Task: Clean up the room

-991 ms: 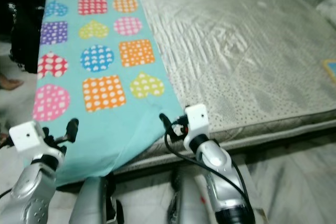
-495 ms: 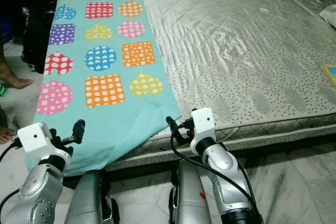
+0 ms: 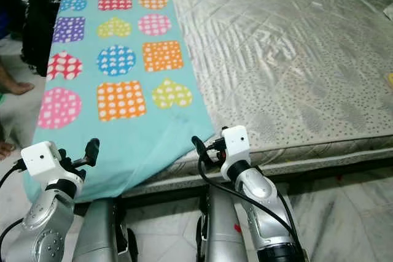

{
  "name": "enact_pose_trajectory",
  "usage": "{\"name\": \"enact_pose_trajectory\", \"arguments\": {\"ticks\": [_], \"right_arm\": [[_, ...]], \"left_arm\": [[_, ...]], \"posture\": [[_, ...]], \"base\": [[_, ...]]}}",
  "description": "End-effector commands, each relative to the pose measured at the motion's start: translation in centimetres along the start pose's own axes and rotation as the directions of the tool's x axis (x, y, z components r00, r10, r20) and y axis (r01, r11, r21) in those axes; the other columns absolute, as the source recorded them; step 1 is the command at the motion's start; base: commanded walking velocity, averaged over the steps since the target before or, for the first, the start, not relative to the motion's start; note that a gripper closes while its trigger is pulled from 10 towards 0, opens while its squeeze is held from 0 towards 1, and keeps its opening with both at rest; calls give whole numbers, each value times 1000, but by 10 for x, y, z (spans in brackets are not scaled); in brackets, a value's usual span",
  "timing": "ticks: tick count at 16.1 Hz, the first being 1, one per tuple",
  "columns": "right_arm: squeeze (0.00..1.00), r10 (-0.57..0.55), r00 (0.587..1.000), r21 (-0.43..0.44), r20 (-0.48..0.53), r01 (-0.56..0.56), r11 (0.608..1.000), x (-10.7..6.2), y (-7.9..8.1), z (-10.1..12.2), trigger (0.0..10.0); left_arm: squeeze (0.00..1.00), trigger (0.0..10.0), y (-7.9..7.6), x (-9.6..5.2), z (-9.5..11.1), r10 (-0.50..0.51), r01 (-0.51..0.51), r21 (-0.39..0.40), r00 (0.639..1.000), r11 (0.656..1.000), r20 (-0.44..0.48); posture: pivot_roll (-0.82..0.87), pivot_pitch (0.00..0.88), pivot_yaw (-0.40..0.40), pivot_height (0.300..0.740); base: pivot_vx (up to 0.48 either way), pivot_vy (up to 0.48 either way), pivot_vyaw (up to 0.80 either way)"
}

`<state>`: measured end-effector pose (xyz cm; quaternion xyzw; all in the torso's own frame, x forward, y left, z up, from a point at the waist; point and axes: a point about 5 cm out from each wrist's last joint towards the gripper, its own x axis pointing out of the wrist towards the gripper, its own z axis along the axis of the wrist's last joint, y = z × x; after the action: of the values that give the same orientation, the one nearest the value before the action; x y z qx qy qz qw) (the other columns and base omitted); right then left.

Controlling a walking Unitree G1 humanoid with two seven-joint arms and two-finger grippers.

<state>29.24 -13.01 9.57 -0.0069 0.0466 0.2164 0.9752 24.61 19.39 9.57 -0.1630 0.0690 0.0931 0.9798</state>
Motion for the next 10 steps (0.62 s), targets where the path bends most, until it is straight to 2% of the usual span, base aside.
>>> {"name": "enact_pose_trajectory", "arguments": {"ticks": [1, 4, 5, 10], "right_arm": [[0, -9, 1000, 14, -9, 9, 1000, -3, -1, -3, 10000], [0, 14, 1000, 2, -15, -14, 1000, -1, 0, -2, 10000], [0, 28, 1000, -19, -13, -28, 999, 0, 2, -1, 10000], [0, 37, 999, -35, -3, -37, 999, 7, 6, 2, 10000]], "left_arm": [[0, 10000, 7, -3, -7, 33, -33, 1, 999, 999, -32], [0, 10000, 7, -3, -6, 39, -39, 5, 999, 999, -30], [0, 10000, 7, -2, -6, 40, -39, 6, 999, 999, -30], [0, 10000, 6, -2, -6, 40, -40, 10, 999, 999, -28]], "posture": [[-70, 228, -44, 535], [-69, 227, -43, 535], [-68, 228, -42, 535], [-63, 224, -44, 535]], "base": [[0, 0, 0], [0, 0, 0], [0, 0, 456], [0, 0, 800]]}}
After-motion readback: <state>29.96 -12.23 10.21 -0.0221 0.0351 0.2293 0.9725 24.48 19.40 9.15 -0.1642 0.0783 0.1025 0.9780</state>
